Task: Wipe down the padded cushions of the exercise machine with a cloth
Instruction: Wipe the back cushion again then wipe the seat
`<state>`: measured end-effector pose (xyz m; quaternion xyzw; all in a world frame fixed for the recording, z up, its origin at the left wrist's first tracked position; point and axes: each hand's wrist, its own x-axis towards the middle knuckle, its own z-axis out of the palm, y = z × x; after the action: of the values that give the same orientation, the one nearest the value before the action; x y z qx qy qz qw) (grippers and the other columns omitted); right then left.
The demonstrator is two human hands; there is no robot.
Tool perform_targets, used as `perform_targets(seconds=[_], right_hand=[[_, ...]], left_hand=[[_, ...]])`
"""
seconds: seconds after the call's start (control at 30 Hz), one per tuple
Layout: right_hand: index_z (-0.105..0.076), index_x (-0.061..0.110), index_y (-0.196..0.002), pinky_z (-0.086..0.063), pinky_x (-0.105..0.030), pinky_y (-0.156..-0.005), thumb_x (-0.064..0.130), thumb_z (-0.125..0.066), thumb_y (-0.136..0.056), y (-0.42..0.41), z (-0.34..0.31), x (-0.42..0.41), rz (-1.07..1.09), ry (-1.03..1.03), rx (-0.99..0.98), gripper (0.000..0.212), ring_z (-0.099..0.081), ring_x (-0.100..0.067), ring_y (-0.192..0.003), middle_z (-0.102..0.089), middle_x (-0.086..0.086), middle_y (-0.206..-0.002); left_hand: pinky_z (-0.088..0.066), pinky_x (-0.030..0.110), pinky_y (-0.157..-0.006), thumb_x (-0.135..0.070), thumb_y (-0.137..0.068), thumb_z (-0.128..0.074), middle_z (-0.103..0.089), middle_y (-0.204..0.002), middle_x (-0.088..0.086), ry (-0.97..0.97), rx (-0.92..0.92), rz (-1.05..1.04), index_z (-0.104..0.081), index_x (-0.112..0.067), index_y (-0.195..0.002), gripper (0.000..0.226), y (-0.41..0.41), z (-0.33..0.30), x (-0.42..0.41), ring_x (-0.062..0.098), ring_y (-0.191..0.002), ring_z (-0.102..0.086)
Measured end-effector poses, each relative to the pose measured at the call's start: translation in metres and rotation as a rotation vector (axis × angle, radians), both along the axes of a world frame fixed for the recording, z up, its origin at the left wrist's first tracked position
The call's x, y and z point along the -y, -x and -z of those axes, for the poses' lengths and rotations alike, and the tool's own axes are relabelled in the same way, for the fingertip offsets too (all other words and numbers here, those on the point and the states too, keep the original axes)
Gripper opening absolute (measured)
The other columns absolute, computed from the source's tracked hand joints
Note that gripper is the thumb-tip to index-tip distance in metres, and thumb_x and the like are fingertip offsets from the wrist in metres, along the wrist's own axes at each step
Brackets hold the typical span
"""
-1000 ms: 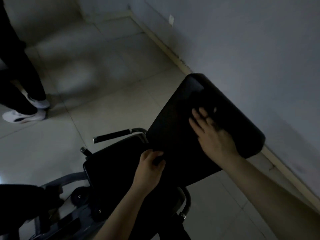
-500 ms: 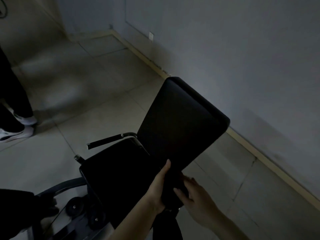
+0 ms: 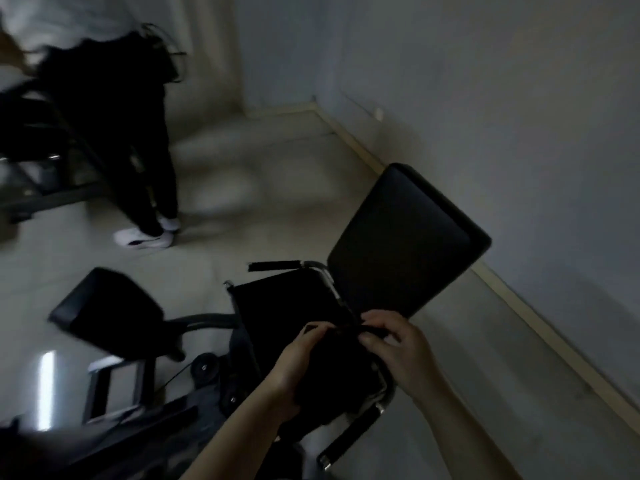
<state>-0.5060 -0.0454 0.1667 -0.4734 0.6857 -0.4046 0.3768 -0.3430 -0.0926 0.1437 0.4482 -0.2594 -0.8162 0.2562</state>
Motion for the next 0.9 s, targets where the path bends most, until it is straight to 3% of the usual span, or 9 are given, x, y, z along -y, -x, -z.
perform_targets(seconds=[0.07,0.13,0.27,0.33,0.5,0.6,0.7,0.77,0.9], right_hand=[[-0.067,0.028,-0.075,-0.045,-0.007,-0.067,0.010,-0.070,-0.082,-0.013,0.002,-0.010,-0.036,0.024,0.084,0.020,-0.062,0.004,-0.076,-0.069,0.014,-0.079],[-0.066,0.031,-0.077,-0.047,-0.013,-0.070,0.018,-0.069,-0.084,-0.018,0.005,-0.016,-0.037,0.073,0.062,0.016,-0.063,0.001,-0.078,-0.069,0.017,-0.079],[-0.066,0.031,-0.086,-0.043,-0.005,-0.078,0.007,-0.061,-0.089,-0.070,-0.003,-0.022,-0.374,0.172,0.000,0.025,-0.062,0.006,-0.089,-0.068,0.020,-0.088],[-0.068,0.024,-0.093,-0.043,-0.005,-0.081,0.008,-0.059,-0.090,-0.113,-0.010,-0.030,-0.565,0.208,-0.074,0.018,-0.061,0.004,-0.093,-0.068,0.014,-0.092],[-0.066,0.024,-0.102,-0.050,-0.014,-0.071,0.019,-0.059,-0.091,-0.165,-0.016,-0.040,-0.585,0.474,-0.362,0.014,-0.059,-0.003,-0.078,-0.061,0.006,-0.090],[-0.065,0.025,-0.104,-0.053,-0.017,-0.060,0.030,-0.055,-0.090,-0.190,-0.016,-0.048,-0.607,0.492,-0.491,0.018,-0.058,-0.006,-0.072,-0.056,0.006,-0.089],[-0.066,0.023,-0.106,-0.053,-0.022,-0.064,0.039,-0.061,-0.085,-0.224,-0.012,-0.059,-0.661,0.324,-0.570,0.027,-0.058,-0.009,-0.077,-0.053,0.008,-0.092],[-0.066,0.026,-0.102,-0.048,-0.017,-0.069,0.046,-0.064,-0.082,-0.245,-0.012,-0.064,-0.752,0.119,-0.549,0.028,-0.057,-0.007,-0.082,-0.056,0.010,-0.093],[-0.067,0.035,-0.089,-0.053,-0.017,-0.069,0.050,-0.074,-0.072,-0.282,-0.020,-0.070,-1.015,-0.309,-0.383,0.024,-0.065,0.000,-0.077,-0.068,0.011,-0.087]], left_hand=[[-0.050,0.034,-0.064,-0.025,-0.084,-0.058,-0.068,-0.080,0.012,-0.064,0.031,-0.238,-0.069,-0.016,-0.080,0.015,-0.029,0.002,-0.023,0.027,-0.075,-0.064],[-0.044,0.028,-0.054,-0.027,-0.089,-0.051,-0.063,-0.076,0.008,-0.037,0.076,-0.301,-0.062,-0.017,-0.079,0.018,-0.050,0.004,-0.039,0.022,-0.063,-0.058],[-0.050,0.032,-0.061,-0.028,-0.092,-0.052,-0.062,-0.091,0.002,0.081,0.112,-0.203,-0.059,-0.022,-0.102,0.013,-0.084,0.003,-0.098,0.019,-0.079,-0.062],[-0.054,0.031,-0.067,-0.020,-0.089,-0.059,-0.066,-0.098,0.001,0.078,0.103,-0.295,-0.059,-0.025,-0.112,0.023,-0.103,0.003,-0.129,0.017,-0.086,-0.066],[-0.053,0.047,-0.078,-0.022,-0.076,-0.070,-0.064,-0.104,0.011,0.106,0.084,-0.483,-0.064,-0.021,-0.107,0.031,-0.162,0.006,-0.162,0.032,-0.097,-0.062],[-0.056,0.036,-0.068,-0.014,-0.077,-0.072,-0.062,-0.102,0.017,0.178,0.118,-0.531,-0.061,-0.009,-0.106,0.032,-0.206,0.015,-0.170,0.030,-0.089,-0.066],[-0.053,0.019,-0.062,0.001,-0.079,-0.067,-0.064,-0.091,0.008,0.367,0.378,-0.514,-0.061,-0.010,-0.094,0.020,-0.251,0.020,-0.182,0.008,-0.074,-0.068],[-0.052,0.017,-0.061,-0.003,-0.077,-0.071,-0.062,-0.091,0.004,0.400,0.481,-0.556,-0.060,-0.016,-0.089,0.021,-0.279,0.025,-0.192,0.003,-0.074,-0.066],[-0.050,0.020,-0.074,-0.051,-0.064,-0.070,-0.051,-0.108,-0.007,0.612,0.725,-0.483,-0.059,-0.045,-0.083,0.023,-0.327,0.033,-0.205,0.000,-0.093,-0.056]])
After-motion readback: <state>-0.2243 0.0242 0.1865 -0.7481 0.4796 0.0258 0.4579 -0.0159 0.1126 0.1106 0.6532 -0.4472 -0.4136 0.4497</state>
